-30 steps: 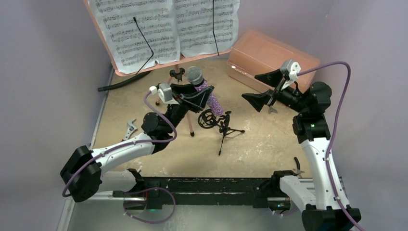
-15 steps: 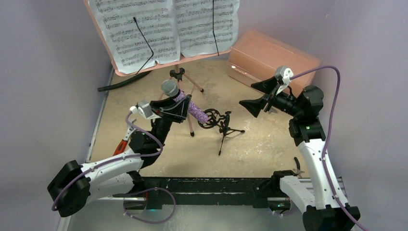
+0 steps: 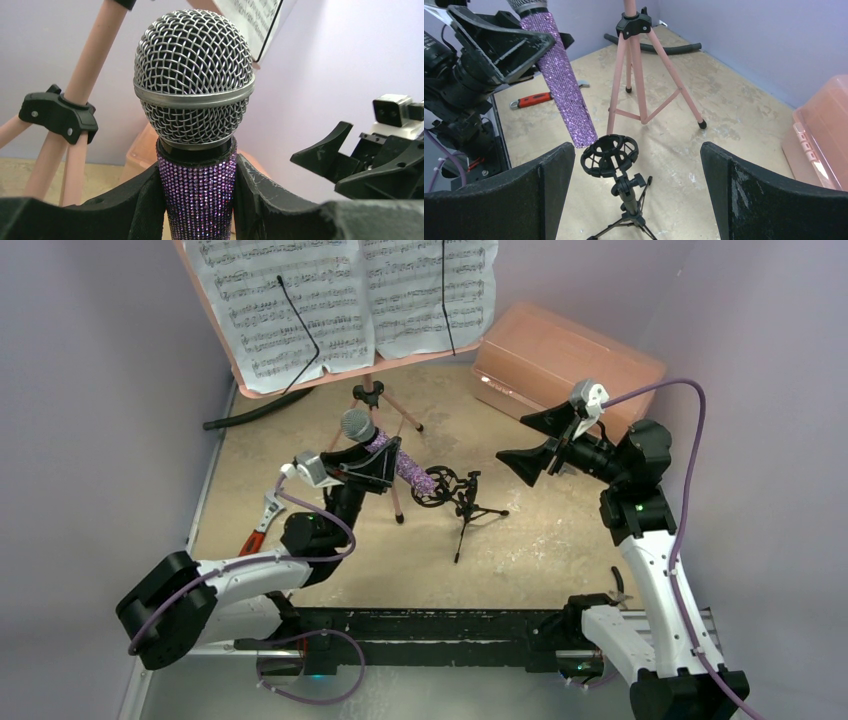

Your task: Set up the instrument practice props

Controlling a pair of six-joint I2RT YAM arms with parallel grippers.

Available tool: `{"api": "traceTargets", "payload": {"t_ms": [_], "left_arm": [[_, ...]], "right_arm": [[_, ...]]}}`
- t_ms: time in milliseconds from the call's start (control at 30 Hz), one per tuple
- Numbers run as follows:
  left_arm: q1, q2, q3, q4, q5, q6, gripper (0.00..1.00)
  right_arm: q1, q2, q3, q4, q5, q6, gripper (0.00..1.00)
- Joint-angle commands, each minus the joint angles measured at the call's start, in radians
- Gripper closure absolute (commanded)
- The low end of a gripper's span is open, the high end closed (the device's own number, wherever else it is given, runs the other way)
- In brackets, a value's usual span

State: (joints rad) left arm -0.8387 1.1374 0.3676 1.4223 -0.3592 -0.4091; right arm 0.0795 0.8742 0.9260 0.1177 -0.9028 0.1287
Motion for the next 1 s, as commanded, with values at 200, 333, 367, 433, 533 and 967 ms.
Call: {"api": "traceTargets", "payload": {"t_ms": [200,333,367,433,533,967], "left_arm": [[0.003,0.097,0.077,0.238,-0.010,0.001,1.00],[0.003,0.093,0.090,0.224,-0.016,0.013,1.00],[0.003,0.092,0.091,0.221,-0.018,0.013,1.00],[0.003,0.091,0.090,0.216,-0.018,0.013,1.00],[0.003,0.091,0.084,0.214,-0.018,0.016,1.00],[0.003,0.130,0.090,0.246,-0.029,0.050,1.00]], "right_arm": [[0.008,-0.014,-0.002,0.026,0.015,0.001,0.02],[0.008,-0.009,-0.001,0.025,0.018,0.000,0.02],[0.007,-0.008,0.000,0.025,0.019,-0.002,0.02],[0.008,-0.006,-0.001,0.025,0.019,-0.002,0.02],[0.008,-0.004,0.001,0.026,0.018,-0.001,0.02],[0.014,0.005,0.004,0.028,0.021,0.000,0.02]]}}
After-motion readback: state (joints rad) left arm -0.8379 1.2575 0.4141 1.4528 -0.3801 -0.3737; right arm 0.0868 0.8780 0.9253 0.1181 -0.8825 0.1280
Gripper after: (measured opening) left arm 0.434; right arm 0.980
